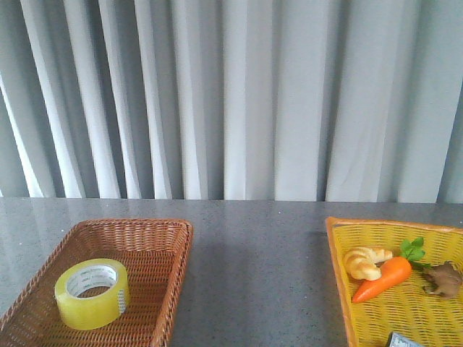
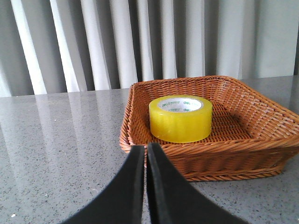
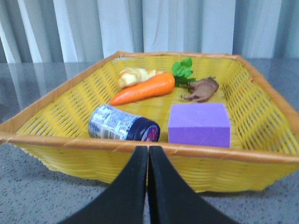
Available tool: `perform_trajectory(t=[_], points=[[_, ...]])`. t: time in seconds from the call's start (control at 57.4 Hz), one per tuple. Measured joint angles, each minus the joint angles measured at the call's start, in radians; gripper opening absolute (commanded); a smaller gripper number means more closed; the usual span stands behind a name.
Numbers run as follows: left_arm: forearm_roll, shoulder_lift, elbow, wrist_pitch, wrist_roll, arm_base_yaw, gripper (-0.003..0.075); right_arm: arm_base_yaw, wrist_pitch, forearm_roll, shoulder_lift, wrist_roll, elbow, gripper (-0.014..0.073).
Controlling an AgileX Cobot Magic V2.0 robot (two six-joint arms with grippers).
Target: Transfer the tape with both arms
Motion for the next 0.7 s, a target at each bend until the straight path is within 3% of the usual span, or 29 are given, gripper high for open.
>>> perform_trajectory(t=[0.697], points=[[0.0,0.0,0.0,0.0,0.0,0.0,-0.0006,0.034,-0.022,-0.048,0.0,0.022,0.0,-0.0007]])
